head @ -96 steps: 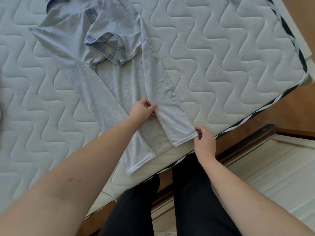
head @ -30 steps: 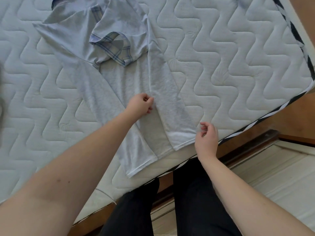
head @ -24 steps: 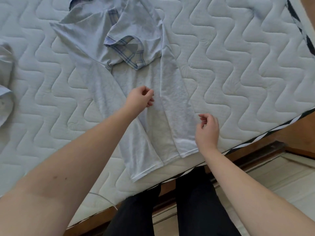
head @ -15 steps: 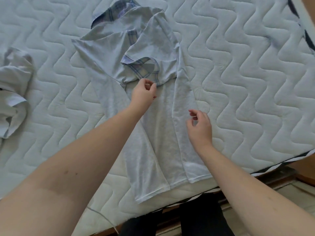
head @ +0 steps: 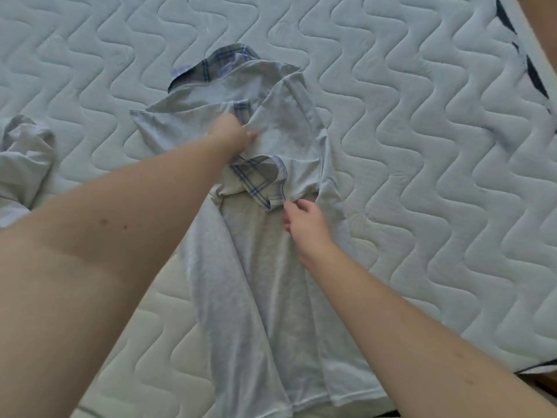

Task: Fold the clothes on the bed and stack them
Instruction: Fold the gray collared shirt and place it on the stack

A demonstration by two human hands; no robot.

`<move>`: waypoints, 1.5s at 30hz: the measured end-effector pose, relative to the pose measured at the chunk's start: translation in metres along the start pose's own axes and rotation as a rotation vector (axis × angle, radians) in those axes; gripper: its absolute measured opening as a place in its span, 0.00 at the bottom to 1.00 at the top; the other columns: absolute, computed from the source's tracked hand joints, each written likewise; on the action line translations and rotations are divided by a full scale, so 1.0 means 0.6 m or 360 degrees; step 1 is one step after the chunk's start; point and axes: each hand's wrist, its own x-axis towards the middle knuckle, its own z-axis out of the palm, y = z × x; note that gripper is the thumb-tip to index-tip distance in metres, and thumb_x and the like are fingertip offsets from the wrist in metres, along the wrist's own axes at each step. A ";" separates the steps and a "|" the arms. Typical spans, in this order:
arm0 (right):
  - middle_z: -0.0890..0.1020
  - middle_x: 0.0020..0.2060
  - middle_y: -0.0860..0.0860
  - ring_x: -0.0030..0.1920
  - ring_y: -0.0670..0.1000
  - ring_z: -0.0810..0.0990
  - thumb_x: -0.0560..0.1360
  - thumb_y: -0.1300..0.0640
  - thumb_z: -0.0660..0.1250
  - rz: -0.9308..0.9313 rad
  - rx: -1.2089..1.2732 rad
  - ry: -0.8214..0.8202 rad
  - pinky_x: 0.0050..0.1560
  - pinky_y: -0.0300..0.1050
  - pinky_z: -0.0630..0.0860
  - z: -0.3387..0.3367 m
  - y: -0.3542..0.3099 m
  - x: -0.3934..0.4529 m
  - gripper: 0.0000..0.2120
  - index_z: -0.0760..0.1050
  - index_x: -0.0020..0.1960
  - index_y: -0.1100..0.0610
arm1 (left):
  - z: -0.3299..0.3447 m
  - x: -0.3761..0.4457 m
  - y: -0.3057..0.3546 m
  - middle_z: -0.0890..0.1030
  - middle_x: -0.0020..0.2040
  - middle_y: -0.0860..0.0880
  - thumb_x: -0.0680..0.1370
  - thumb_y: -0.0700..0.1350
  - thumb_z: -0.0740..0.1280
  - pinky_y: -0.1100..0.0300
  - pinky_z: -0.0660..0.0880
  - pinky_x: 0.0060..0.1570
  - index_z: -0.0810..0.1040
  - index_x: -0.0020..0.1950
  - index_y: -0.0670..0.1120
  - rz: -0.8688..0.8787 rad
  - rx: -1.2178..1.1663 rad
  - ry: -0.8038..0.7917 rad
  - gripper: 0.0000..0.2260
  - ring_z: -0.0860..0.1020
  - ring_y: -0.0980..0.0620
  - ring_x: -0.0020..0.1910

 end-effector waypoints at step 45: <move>0.78 0.53 0.54 0.56 0.56 0.76 0.78 0.63 0.65 -0.0912 -0.0991 0.0275 0.62 0.53 0.72 -0.135 0.054 -0.022 0.12 0.77 0.61 0.59 | 0.218 -0.223 -0.057 0.84 0.38 0.45 0.78 0.53 0.68 0.49 0.81 0.47 0.79 0.42 0.45 -0.0077 -0.0953 -0.0173 0.12 0.84 0.47 0.39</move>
